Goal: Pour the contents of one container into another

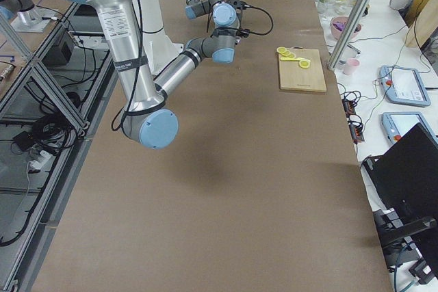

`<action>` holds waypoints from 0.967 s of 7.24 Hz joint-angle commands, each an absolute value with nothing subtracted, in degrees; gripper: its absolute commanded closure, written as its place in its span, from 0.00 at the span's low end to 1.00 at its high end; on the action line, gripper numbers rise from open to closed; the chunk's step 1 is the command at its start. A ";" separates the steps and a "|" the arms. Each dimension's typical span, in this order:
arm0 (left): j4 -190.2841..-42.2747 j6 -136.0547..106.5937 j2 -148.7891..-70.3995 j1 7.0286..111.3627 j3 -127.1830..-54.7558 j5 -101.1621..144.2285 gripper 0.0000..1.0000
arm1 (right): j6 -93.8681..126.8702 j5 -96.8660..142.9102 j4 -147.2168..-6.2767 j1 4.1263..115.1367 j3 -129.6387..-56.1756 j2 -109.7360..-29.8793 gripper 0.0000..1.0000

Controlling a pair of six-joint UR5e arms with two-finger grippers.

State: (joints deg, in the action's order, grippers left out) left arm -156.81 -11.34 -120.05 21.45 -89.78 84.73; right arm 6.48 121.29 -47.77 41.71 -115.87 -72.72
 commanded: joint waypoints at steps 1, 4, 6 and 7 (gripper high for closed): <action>-156.62 -11.25 -120.15 21.45 -89.65 84.73 1.00 | 1.77 117.51 -55.18 38.85 -119.53 -73.30 1.00; -156.71 -11.25 -119.97 21.44 -89.82 84.73 1.00 | -1.21 115.05 -57.73 35.25 -118.22 -73.39 1.00; -156.53 -11.25 -120.06 21.36 -89.65 84.73 1.00 | -5.53 113.91 -61.16 34.19 -117.43 -72.34 1.00; -156.53 -11.08 -120.06 21.36 -89.56 84.73 1.00 | -6.32 113.91 -61.95 34.28 -116.64 -71.64 1.00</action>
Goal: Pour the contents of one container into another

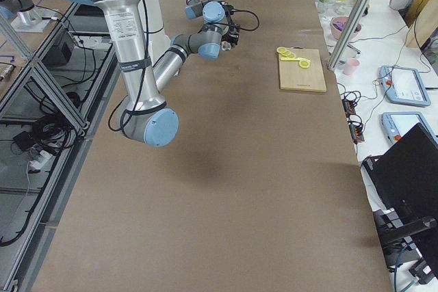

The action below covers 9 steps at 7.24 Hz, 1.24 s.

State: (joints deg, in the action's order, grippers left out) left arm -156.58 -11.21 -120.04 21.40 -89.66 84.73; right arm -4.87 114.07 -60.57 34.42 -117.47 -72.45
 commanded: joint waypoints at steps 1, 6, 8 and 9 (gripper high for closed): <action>-156.53 -11.07 -120.06 21.36 -89.56 84.81 1.00 | -6.94 113.91 -62.57 34.71 -115.67 -70.67 1.00; -156.88 -11.60 -120.32 21.45 -89.74 84.46 1.00 | -10.63 113.99 -67.59 36.21 -110.75 -64.26 1.00; -156.97 -11.60 -120.32 21.45 -89.82 84.38 1.00 | -13.26 113.99 -71.52 36.65 -111.18 -62.50 1.00; -156.97 -11.60 -120.41 21.45 -89.82 84.29 1.00 | -13.45 113.99 -73.11 36.65 -111.44 -61.71 1.00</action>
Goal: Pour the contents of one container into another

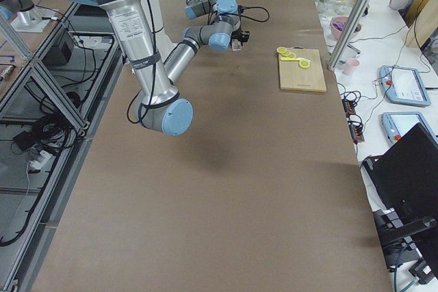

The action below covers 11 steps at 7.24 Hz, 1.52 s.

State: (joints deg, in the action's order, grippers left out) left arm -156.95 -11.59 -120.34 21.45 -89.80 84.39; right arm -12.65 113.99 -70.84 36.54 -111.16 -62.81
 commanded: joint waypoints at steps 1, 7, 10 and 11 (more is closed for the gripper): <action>-156.97 -11.60 -120.50 21.45 -89.82 84.20 1.00 | -13.53 113.99 -74.60 36.56 -111.53 -60.92 1.00; -157.06 -11.60 -120.59 21.71 -90.00 84.20 1.00 | -16.61 111.54 -83.40 36.48 -113.73 -59.16 1.00; -156.97 -11.43 -120.59 21.71 -89.74 84.11 1.00 | -16.61 109.52 -86.22 35.25 -113.47 -57.04 1.00; -156.97 -11.34 -120.59 21.71 -89.74 84.11 1.00 | -16.61 108.82 -87.53 34.55 -113.73 -56.78 1.00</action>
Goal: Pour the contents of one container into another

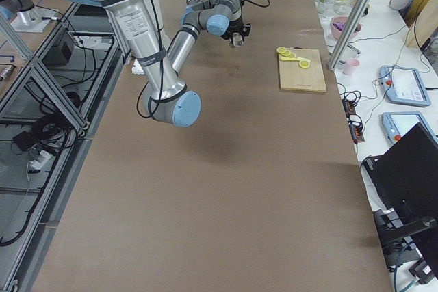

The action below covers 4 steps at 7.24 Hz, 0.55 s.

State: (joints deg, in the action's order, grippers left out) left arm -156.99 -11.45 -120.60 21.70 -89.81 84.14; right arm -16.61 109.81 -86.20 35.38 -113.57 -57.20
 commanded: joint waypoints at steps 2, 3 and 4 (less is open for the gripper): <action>-157.06 -11.34 -120.59 21.80 -89.74 84.20 1.00 | -16.79 107.41 -89.46 33.67 -113.73 -55.90 1.00; -157.06 -11.25 -120.59 21.80 -89.74 84.11 1.00 | -16.87 107.14 -90.78 33.58 -113.73 -54.94 1.00; -157.06 -11.25 -120.59 21.88 -89.74 84.11 1.00 | -18.09 106.09 -91.40 33.31 -113.73 -54.84 1.00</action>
